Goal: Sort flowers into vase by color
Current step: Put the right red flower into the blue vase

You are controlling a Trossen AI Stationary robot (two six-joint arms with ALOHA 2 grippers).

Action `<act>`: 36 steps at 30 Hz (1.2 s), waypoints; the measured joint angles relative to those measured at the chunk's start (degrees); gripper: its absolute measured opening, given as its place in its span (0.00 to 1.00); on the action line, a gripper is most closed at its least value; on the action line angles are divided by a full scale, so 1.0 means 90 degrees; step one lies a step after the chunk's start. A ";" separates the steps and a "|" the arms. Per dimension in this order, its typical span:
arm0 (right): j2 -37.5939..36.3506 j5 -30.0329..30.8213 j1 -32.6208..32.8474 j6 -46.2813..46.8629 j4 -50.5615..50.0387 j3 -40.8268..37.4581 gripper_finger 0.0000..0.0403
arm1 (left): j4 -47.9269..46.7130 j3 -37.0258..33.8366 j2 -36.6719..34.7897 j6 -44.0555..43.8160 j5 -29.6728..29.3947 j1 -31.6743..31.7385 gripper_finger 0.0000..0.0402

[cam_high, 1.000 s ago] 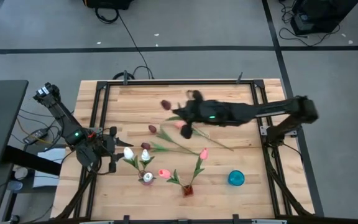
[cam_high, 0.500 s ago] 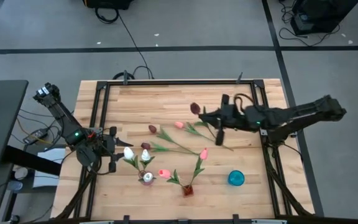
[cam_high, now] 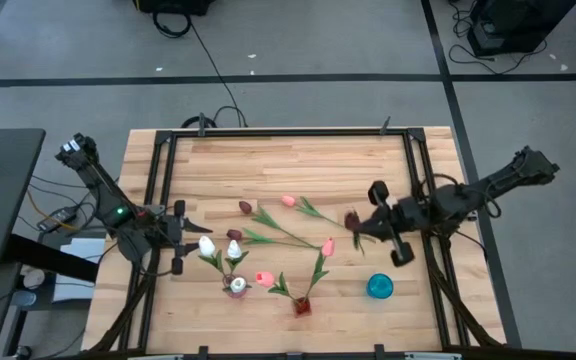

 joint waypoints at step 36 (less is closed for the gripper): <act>-0.0382 -0.1978 0.0650 0.0916 0.0951 -0.0894 0.05 | 0.0022 0.0005 -0.0252 -0.0117 0.0000 0.0000 0.35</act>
